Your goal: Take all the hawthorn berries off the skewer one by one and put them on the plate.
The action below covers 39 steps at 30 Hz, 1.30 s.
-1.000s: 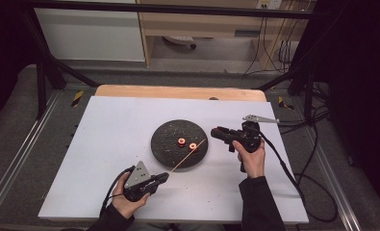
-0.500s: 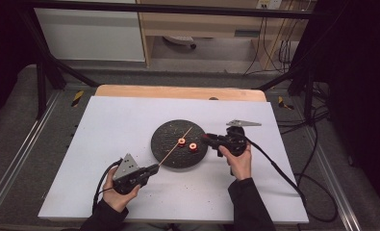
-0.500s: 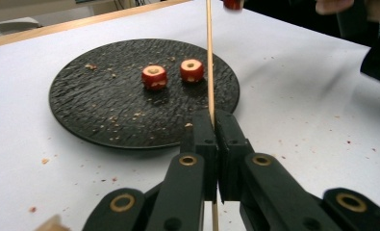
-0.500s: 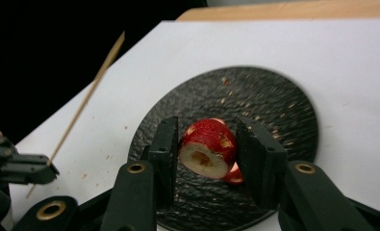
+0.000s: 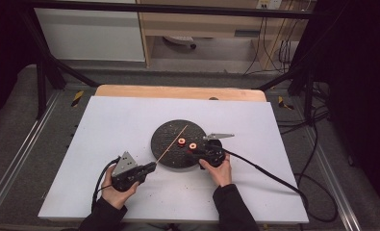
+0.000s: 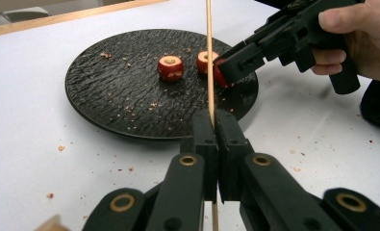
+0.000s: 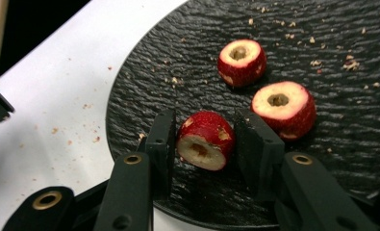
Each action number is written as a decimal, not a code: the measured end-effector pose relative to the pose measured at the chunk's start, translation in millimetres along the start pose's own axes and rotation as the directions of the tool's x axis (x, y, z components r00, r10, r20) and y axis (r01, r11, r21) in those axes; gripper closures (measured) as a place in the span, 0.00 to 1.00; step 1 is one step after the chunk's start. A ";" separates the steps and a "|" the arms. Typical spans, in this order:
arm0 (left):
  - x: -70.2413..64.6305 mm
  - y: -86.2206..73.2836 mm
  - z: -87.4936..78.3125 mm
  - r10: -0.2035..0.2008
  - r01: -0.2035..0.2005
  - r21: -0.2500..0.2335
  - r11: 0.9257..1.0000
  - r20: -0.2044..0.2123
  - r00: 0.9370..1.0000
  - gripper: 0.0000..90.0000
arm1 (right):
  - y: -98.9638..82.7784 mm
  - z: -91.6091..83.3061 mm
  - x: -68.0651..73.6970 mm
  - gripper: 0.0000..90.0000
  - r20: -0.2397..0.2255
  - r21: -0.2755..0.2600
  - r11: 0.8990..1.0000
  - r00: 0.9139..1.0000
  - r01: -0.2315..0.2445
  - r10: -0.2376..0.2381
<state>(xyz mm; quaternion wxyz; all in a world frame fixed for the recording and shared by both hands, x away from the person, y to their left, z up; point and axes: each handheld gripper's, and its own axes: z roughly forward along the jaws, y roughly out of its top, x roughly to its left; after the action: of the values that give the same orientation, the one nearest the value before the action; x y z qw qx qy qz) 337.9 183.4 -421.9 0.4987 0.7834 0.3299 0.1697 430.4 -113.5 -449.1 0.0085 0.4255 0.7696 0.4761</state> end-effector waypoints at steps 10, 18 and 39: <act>2.6 4.5 3.3 -0.017 0.017 0.022 1.000 -0.015 1.000 0.98 | 4.4 -22.8 8.0 0.51 0.024 -0.027 0.998 0.998 0.058 -0.057; 5.7 16.8 7.7 -0.023 0.024 0.029 0.999 -0.029 0.999 0.98 | -8.6 -57.1 1.9 0.21 0.100 -0.029 0.990 0.986 0.136 -0.132; 25.4 39.1 54.3 -0.047 0.063 0.161 0.985 -0.102 0.994 0.98 | -58.1 -103.9 -24.0 0.02 0.195 -0.019 0.986 0.968 0.167 -0.160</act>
<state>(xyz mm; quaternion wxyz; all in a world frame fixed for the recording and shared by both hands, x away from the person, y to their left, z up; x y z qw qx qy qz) 402.2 153.3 -412.7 0.4201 0.8031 0.3884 0.1664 364.7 -215.6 -444.7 0.1297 0.4046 0.7891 0.4437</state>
